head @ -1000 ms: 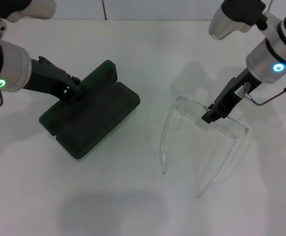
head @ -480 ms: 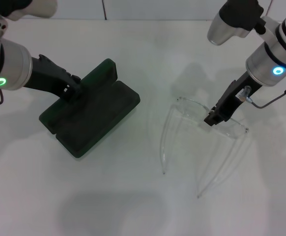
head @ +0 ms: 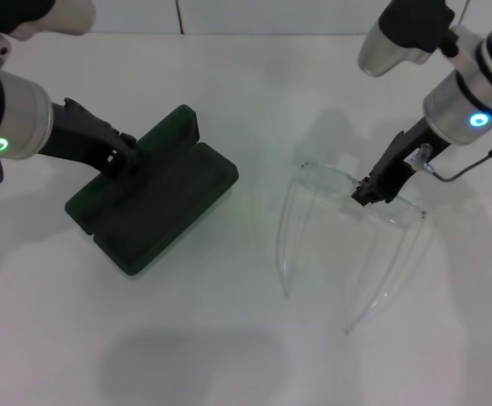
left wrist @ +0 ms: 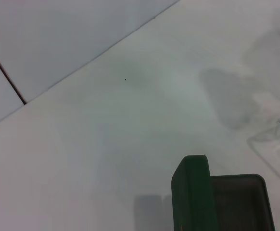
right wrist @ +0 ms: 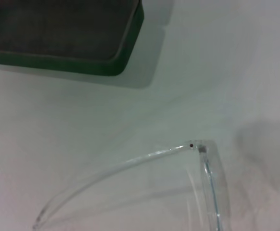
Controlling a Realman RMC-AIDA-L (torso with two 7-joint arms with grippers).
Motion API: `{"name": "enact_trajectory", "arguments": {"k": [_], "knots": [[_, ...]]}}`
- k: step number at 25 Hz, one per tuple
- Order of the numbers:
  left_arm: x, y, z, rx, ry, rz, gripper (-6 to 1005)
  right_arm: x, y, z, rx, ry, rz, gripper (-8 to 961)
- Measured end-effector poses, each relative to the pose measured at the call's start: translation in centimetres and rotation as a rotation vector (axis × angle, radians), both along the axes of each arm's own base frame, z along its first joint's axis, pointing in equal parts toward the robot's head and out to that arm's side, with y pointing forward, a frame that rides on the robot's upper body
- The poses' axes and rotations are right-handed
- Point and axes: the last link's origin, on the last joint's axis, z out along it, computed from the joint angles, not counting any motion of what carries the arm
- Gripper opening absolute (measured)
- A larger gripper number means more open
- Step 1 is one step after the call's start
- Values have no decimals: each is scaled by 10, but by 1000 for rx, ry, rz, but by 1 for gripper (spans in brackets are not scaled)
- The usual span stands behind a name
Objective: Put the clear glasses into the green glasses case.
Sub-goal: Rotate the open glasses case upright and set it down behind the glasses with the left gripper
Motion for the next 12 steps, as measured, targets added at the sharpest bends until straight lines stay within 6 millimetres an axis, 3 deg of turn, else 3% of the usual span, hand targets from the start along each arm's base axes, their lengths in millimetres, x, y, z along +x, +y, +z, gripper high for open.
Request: {"name": "enact_trajectory", "arguments": {"k": [5,12], "knots": [[-3,-1,2,4,4,0,202,-5,-6,21,31,44,22,93],[4,-1,5,7,17,-53,201,4,-30,102,182,237,-11,93]]}}
